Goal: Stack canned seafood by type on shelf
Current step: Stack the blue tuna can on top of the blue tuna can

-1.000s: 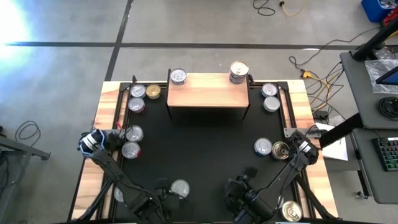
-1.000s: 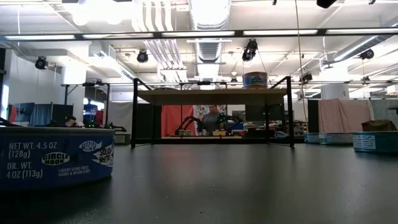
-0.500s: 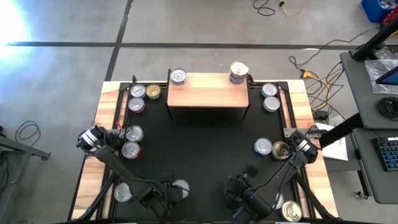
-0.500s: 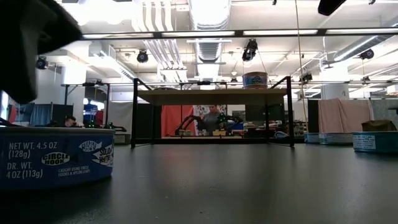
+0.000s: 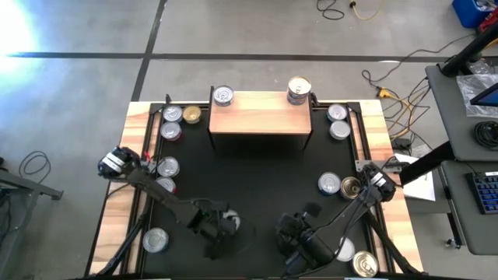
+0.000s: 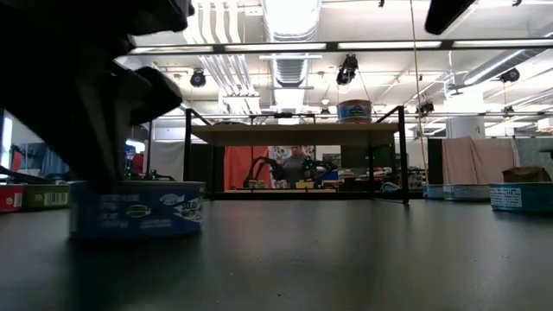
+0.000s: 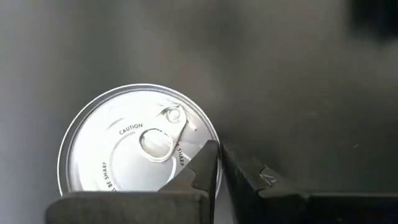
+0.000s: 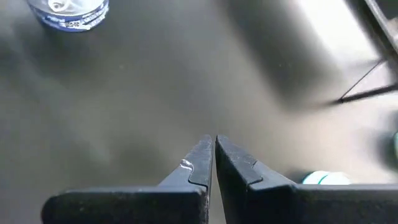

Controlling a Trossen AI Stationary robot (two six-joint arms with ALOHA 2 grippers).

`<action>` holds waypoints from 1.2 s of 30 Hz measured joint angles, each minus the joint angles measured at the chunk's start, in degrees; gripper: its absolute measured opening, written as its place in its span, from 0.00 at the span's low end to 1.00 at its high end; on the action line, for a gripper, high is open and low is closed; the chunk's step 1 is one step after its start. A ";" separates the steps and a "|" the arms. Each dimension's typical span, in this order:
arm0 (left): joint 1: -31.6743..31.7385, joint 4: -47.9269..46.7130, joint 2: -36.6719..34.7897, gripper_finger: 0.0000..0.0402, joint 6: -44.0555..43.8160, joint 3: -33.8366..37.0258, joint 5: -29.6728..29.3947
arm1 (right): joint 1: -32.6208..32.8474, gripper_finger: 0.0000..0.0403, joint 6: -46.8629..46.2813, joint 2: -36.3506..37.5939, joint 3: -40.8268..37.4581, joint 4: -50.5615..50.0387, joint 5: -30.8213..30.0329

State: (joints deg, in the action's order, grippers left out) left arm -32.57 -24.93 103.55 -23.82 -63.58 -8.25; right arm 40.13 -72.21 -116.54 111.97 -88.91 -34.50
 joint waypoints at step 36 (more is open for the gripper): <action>16.78 16.13 -16.45 0.00 -63.46 -3.04 -35.29 | -9.67 0.02 54.37 81.27 -80.04 72.59 27.98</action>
State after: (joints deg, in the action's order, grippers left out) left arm -15.79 -8.79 87.09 -87.27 -66.62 -43.54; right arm 30.46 -17.84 -35.27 31.93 -16.31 -6.52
